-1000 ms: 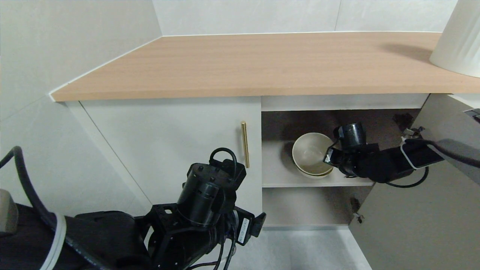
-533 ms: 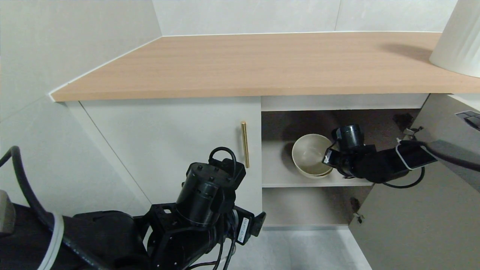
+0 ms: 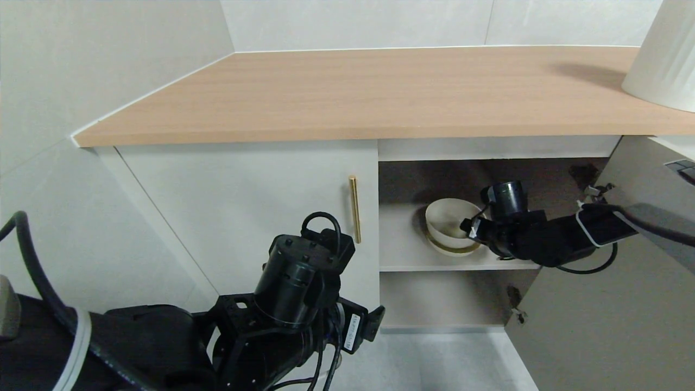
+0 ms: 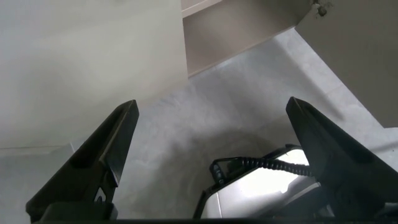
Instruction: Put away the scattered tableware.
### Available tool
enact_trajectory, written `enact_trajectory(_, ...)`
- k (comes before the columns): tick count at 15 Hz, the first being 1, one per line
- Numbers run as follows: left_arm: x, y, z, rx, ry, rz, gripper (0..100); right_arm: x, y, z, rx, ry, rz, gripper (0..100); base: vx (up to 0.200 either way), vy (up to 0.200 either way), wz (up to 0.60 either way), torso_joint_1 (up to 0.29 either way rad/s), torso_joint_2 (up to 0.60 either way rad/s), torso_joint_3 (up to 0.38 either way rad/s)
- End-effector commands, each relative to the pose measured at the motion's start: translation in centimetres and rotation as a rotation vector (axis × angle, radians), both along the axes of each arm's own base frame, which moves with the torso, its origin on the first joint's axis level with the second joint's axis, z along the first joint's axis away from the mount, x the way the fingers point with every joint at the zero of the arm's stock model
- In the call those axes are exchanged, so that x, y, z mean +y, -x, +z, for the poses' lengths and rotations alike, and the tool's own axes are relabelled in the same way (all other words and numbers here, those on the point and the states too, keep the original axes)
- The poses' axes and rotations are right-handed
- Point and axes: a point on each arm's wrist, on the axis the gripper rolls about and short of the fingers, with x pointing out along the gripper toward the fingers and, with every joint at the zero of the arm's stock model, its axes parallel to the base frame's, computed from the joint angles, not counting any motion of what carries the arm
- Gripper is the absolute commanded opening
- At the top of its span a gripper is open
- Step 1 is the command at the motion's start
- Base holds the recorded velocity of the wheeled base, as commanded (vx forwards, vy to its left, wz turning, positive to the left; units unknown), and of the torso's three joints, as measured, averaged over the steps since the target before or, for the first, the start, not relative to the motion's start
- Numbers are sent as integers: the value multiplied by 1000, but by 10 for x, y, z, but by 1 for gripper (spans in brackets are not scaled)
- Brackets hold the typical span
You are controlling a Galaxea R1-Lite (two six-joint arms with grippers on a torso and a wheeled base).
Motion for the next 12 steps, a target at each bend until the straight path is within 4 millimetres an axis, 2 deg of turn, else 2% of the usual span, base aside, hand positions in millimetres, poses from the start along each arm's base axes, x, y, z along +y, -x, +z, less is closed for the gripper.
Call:
enact_trajectory(1, 7, -1, 10, -25, 27, 32, 100, -1, 18, 19, -14, -7, 25, 100, 0, 0, 0, 0, 0, 0)
enact_trajectory(2, 16, -1, 20, -50, 52, 61, 100, -1, 35, 32, -12, -18, 63, 100, 0, 0, 0, 0, 0, 0)
enact_trajectory(4, 49, 6, 45, -104, 112, 120, 100, -3, 89, 69, 4, -21, 198, 100, 0, 0, 0, 0, 0, 0)
enact_trajectory(5, 65, 17, 52, -123, 130, 133, 100, -7, 118, 81, 29, -18, 243, 100, 0, 0, 0, 0, 0, 0)
enact_trajectory(6, 76, 28, 61, -149, 161, 134, 100, -11, 144, 82, 78, -12, 280, 100, 0, 0, 0, 0, 0, 0)
enact_trajectory(8, 93, 47, 58, -155, 156, 135, 100, -21, 175, 82, 100, -14, 317, 100, 0, 0, 0, 0, 0, 0)
enact_trajectory(10, 111, 50, 50, -146, 140, 195, 100, -22, 198, 79, 120, 44, 389, 100, 0, 0, 0, 0, 0, 0)
enact_trajectory(11, 114, 50, 48, -141, 137, 207, 100, -23, 204, 78, 126, 70, 410, 100, 0, 0, 0, 0, 0, 0)
enact_trajectory(12, 118, 53, 43, -131, 125, 219, 100, -28, 221, 79, 115, 89, 448, 100, 0, 0, 0, 0, 0, 0)
